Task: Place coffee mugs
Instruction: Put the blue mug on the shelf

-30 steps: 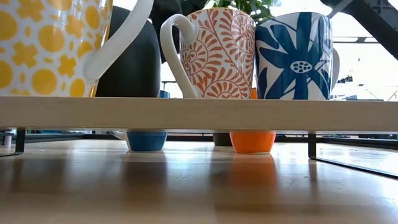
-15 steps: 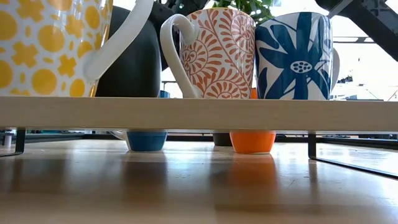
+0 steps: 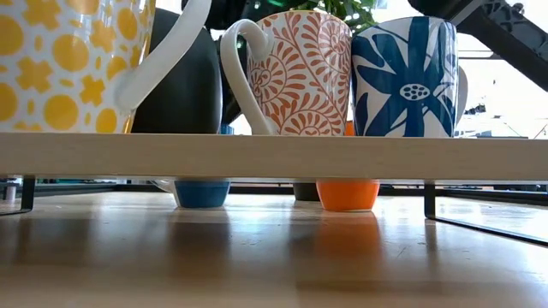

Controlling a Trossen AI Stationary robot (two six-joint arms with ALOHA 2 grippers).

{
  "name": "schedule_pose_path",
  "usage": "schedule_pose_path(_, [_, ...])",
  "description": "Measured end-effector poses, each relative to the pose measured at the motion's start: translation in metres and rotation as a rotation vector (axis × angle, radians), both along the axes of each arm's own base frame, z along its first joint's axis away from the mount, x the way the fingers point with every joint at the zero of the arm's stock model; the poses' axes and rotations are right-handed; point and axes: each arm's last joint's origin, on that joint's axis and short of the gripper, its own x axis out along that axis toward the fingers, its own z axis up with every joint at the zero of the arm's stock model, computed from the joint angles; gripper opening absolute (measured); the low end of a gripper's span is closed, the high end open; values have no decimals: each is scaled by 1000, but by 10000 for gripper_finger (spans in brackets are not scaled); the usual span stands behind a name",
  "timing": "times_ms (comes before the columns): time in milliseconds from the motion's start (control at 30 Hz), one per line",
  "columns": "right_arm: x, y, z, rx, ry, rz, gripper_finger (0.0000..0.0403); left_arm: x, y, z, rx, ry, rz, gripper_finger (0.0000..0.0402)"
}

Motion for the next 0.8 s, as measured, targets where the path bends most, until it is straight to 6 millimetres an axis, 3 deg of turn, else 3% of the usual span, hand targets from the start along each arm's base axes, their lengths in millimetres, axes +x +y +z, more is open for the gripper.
schedule_pose_path(600, [6,-2,-28,-6,62,-17,209,-9,-7,-1,-60,8,49,97])
schedule_pose_path(800, [7,-3,-28,-4,49,-31,169,-9,-7,-1,-66,6,50,97])
